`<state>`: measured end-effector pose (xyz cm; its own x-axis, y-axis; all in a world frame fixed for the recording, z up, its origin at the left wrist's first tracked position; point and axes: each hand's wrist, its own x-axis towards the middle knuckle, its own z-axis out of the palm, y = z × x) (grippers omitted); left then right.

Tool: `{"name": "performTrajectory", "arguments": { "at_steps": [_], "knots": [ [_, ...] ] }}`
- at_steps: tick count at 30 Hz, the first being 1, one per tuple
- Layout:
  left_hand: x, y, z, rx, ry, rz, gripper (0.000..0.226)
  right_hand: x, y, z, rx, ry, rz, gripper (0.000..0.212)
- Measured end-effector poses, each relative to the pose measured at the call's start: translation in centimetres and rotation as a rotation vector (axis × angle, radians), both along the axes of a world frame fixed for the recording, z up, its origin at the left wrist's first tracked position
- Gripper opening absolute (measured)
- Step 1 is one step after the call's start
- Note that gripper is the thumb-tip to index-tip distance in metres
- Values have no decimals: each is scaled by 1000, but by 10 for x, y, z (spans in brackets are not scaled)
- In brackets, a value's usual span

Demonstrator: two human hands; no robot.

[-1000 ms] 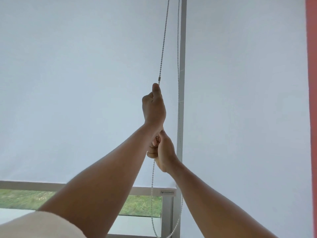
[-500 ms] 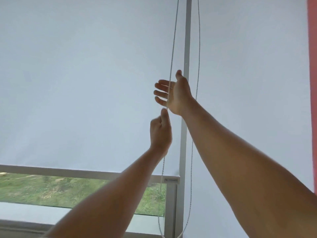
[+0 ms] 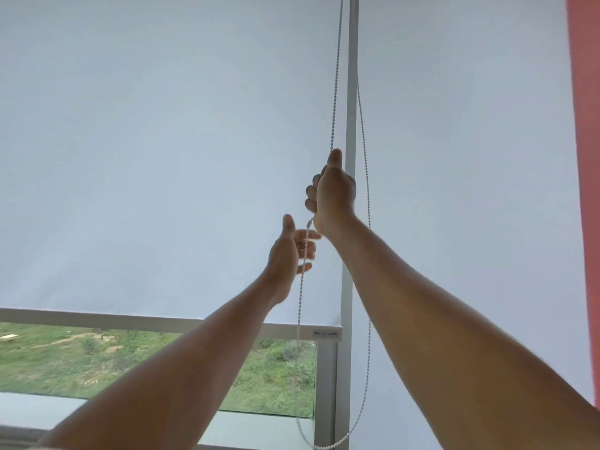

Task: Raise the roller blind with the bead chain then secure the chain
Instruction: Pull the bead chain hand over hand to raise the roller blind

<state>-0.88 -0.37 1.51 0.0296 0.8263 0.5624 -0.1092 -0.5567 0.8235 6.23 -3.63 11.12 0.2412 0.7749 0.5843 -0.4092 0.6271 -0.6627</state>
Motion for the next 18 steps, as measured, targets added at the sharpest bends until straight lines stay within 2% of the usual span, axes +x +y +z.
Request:
{"name": "performTrajectory", "arguments": {
  "at_steps": [4, 9, 11, 15, 18],
  "knots": [
    [-5, -13, 39, 12, -51, -20, 70, -7, 10, -51, -12, -82, -56, 66],
    [3, -39, 92, 5, 36, -47, 51, -18, 15, -118, -45, -80, 83, 54],
    [9, -47, 103, -25, 54, 17, 50, -20, 12, -128, -56, -96, 126, 55],
    [18, -43, 107, -77, -161, 106, 51, -23, 5, -126, -45, -176, 187, 57],
    [20, -40, 107, -18, -261, 118, 50, -17, 7, -121, -41, -213, 243, 56]
  ]
}}
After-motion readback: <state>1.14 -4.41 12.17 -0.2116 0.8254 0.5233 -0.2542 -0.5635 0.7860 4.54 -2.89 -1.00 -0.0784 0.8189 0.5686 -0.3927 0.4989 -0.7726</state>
